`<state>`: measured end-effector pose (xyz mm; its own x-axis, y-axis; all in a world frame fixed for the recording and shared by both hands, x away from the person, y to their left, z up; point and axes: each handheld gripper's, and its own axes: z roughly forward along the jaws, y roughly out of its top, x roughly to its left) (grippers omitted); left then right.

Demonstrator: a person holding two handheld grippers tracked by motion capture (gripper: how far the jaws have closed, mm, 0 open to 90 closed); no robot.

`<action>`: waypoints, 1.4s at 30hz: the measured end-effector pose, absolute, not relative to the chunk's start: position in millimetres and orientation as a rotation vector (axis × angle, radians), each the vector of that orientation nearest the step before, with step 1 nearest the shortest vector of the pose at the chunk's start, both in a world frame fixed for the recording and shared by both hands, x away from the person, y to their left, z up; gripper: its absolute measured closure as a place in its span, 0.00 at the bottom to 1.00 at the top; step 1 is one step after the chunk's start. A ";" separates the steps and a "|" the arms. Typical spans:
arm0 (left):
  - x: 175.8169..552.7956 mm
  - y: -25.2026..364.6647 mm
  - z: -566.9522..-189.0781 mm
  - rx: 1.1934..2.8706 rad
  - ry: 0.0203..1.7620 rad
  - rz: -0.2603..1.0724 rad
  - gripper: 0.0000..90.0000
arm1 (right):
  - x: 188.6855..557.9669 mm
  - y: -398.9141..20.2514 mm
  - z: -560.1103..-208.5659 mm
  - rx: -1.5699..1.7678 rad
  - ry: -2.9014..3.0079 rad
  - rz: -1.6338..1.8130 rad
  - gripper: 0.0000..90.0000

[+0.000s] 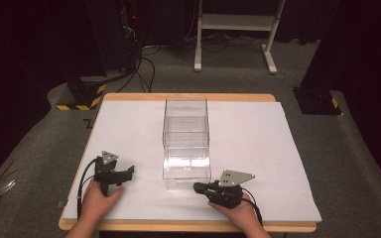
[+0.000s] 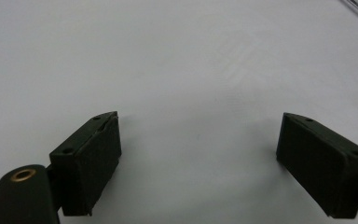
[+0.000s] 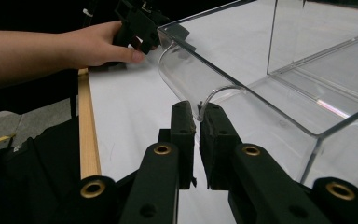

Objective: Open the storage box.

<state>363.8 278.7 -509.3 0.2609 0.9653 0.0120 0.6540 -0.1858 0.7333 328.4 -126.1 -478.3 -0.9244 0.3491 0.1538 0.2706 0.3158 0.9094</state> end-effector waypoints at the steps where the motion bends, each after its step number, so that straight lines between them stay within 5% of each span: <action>1: 363.8 278.7 -509.3 1.921 1.464 0.653 0.16 | 328.0 -126.4 -478.1 0.588 2.489 1.700 0.91; 42: 363.9 278.9 -509.2 1.924 1.462 0.649 0.15 | 338.7 -200.7 -448.6 0.861 2.049 1.630 0.83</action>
<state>363.9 278.9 -509.2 0.2631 0.9647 0.0110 0.6553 -0.1871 0.7318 338.7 -200.7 -448.6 -0.7387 0.6697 0.0766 0.2253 0.1383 0.9644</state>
